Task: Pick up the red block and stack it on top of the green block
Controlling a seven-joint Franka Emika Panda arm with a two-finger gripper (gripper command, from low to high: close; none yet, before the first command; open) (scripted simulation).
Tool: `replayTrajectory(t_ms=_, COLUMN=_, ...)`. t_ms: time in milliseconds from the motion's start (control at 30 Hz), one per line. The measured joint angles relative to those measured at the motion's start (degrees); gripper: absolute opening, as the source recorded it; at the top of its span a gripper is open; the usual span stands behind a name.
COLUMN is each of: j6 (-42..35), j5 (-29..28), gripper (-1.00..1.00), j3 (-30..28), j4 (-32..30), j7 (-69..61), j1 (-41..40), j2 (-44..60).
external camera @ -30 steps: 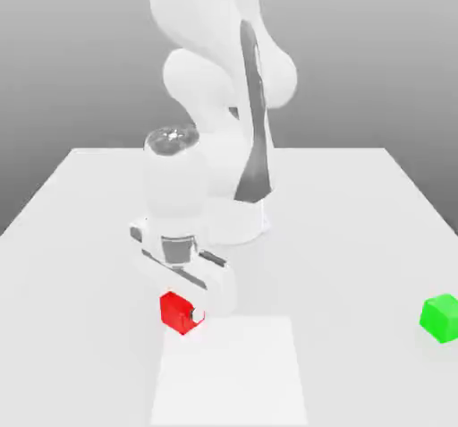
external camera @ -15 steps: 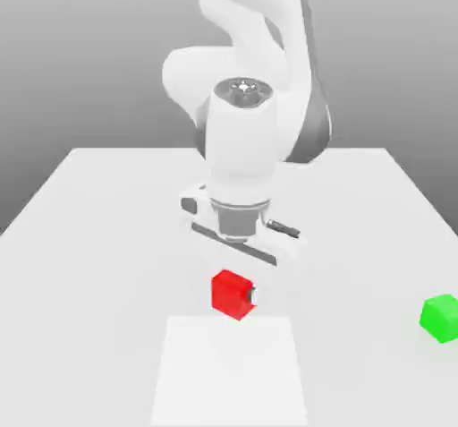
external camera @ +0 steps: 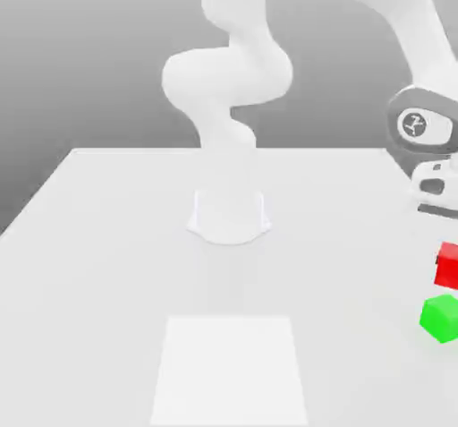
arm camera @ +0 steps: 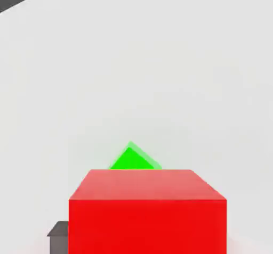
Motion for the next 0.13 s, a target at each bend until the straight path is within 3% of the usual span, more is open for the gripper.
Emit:
replayTrajectory(t_ms=33, j6=1.40, j5=-1.48, gripper=1.00, j3=-1.06, j4=0.16, j7=1.12, j1=0.81, j2=1.67)
replayTrajectory(t_ms=133, j6=1.40, j5=-1.48, gripper=1.00, j3=-1.06, j4=0.16, j7=1.12, j1=0.81, j2=1.67)
